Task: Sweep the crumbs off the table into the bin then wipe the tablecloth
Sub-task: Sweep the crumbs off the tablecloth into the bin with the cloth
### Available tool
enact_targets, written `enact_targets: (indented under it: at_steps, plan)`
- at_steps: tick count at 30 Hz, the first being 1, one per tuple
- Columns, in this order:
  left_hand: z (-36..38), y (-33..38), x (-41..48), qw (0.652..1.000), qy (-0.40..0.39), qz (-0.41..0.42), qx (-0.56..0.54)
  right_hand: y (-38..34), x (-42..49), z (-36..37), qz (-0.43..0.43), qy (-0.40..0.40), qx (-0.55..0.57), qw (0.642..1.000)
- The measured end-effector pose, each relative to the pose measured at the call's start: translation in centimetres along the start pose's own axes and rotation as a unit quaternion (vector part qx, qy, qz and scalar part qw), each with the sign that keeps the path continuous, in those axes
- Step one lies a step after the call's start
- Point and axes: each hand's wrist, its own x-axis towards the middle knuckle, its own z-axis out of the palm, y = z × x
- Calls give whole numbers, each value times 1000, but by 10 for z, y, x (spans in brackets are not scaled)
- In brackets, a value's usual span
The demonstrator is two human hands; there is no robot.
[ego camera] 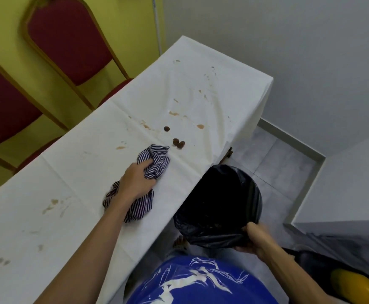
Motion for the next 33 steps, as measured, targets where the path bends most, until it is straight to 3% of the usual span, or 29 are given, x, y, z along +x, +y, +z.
enact_targets:
  at_steps: [4,7,13,17,23,26,30,33]
  plan:
    - [25,24,-27,996,-65,57,-36,2,-3,0,-3,-1,1,1000]
    - [27,37,-37,990,-70,73,-99,-1,-4,0,-8,0,0,1000]
    - [-14,26,-25,981,16,12,-193,-4,-5,-4,-7,4,6,1000]
    - [-34,6,-6,990,82,-29,-109,-2,-2,-5,-1,15,1,1000]
    - [-6,-10,-5,999,32,-37,7,-3,0,-5,-3,13,-3,1000]
    - [17,9,-18,1000,-7,16,9,-3,1,-6,-4,14,-8,1000]
    - [55,39,-50,991,-119,67,5,-4,-1,-3,-5,9,-14,1000]
    - [64,63,-61,985,-138,91,-41,-10,-1,-2,-2,13,-15,1000]
